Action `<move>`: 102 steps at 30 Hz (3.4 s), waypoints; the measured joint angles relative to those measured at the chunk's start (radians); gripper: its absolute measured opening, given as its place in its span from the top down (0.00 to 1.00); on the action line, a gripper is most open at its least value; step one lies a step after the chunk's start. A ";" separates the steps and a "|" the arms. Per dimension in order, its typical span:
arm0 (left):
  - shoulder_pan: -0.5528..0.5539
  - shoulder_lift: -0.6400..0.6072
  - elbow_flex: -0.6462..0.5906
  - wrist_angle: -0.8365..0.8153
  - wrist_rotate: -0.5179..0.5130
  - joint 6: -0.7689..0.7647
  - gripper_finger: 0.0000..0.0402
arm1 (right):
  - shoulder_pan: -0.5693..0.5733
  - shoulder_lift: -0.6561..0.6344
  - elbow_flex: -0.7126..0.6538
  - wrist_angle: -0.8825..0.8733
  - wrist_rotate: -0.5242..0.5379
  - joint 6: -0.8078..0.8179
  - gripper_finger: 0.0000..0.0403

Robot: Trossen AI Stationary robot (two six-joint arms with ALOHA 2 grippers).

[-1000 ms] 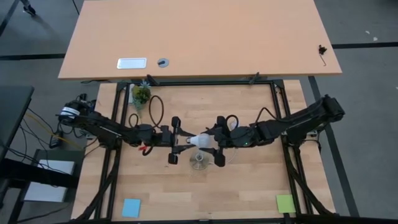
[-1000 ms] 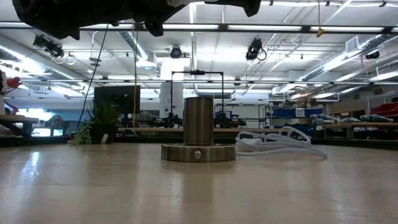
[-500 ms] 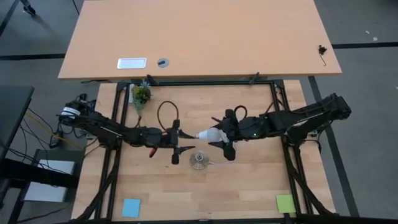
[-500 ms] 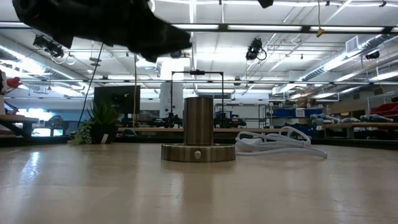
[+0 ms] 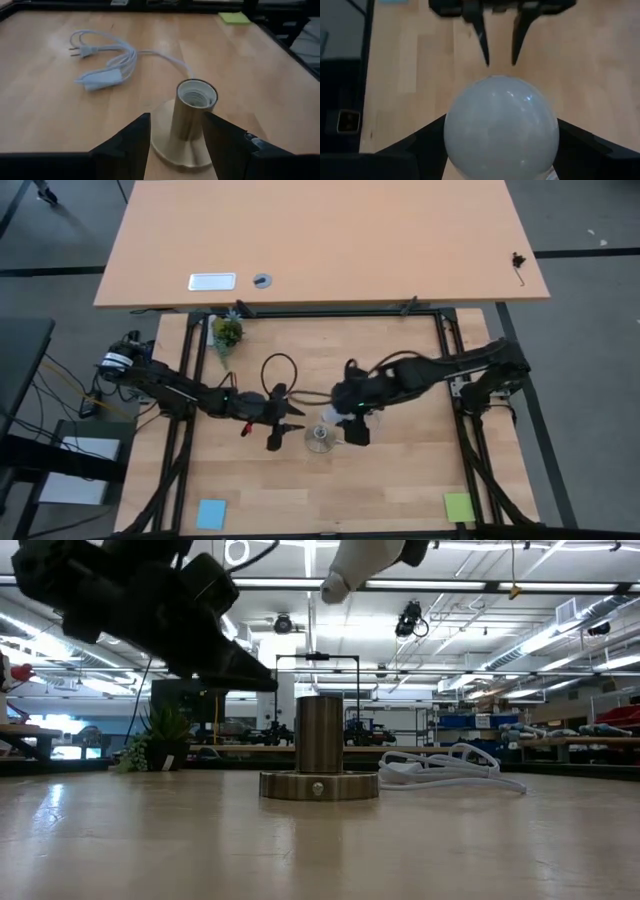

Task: Screw lightbulb
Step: Insert the lightbulb into the lamp socket

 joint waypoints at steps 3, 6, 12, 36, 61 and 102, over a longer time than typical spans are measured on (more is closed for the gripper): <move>-0.003 0.048 -0.042 0.114 -0.003 -0.024 0.54 | -0.010 0.079 0.063 -0.073 -0.036 -0.032 0.26; -0.002 0.108 -0.056 0.204 -0.011 -0.036 0.55 | -0.019 0.148 0.117 -0.122 -0.075 -0.057 0.26; -0.002 0.248 -0.061 0.349 0.000 -0.053 0.58 | -0.036 0.255 0.192 -0.206 -0.117 -0.093 0.26; 0.003 0.429 0.012 0.505 -0.063 -0.043 0.61 | -0.043 0.304 0.190 -0.178 -0.151 -0.113 0.26; 0.016 0.416 0.066 0.420 -0.073 -0.029 0.61 | -0.046 0.304 0.189 -0.195 -0.151 -0.134 0.26; 0.031 0.371 0.198 -0.003 -0.036 -0.051 1.00 | -0.101 0.304 0.189 -0.227 -0.139 -0.203 0.27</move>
